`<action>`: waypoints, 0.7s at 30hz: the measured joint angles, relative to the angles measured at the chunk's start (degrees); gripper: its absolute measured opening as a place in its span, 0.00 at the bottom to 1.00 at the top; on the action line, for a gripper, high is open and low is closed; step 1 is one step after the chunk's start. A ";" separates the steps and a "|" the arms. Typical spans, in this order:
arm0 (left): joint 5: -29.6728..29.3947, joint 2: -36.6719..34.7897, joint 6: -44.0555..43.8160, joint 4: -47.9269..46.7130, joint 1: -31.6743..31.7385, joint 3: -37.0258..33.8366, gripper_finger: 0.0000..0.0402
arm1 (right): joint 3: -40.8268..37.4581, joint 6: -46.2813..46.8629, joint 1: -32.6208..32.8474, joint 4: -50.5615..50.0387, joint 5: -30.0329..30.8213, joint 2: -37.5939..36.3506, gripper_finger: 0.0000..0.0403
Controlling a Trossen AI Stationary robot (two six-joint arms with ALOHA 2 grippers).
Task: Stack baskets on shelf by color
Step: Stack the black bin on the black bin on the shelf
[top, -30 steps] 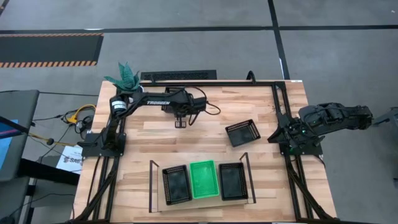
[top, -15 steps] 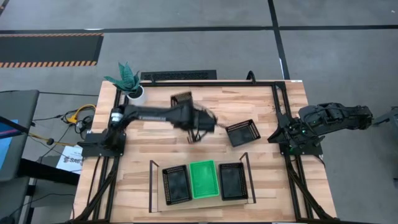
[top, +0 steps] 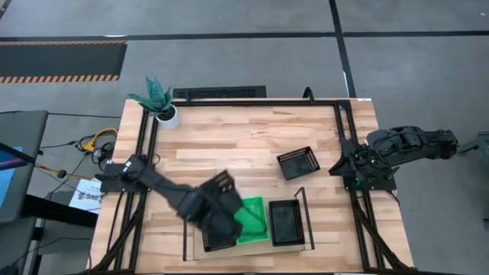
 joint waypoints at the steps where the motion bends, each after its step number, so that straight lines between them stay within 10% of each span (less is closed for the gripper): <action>1: 0.79 0.03 -1.85 -0.09 -1.23 0.00 0.00 | 0.00 0.04 0.00 0.00 0.05 0.00 0.17; 21: 5.77 0.69 -10.25 2.60 -6.88 -2.84 0.03 | -0.02 3.01 -0.02 -0.02 4.82 0.00 0.17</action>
